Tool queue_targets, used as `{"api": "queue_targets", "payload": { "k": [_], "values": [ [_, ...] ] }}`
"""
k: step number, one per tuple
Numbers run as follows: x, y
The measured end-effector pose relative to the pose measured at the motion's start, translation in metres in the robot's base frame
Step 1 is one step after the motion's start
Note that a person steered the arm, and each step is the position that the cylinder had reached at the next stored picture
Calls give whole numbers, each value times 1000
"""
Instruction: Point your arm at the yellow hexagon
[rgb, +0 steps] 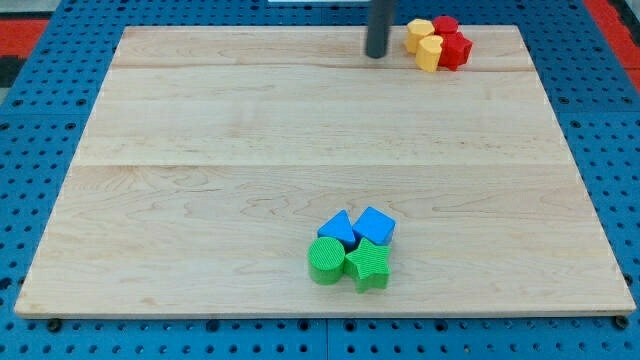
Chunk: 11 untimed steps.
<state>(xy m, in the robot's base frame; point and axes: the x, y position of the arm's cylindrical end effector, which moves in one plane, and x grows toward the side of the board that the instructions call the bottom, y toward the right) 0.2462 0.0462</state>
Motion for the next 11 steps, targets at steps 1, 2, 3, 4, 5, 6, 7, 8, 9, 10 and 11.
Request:
{"api": "queue_targets", "payload": {
  "k": [1, 2, 3, 4, 5, 6, 7, 8, 9, 10, 11],
  "values": [
    [-19, -46],
    [-54, -50],
    [-54, -50],
    [-53, -35],
    [-52, -9],
    [-54, 17],
    [-48, 30],
    [-20, 30],
    [-25, 23],
    [-54, 12],
    [-54, 14]
  ]
}}
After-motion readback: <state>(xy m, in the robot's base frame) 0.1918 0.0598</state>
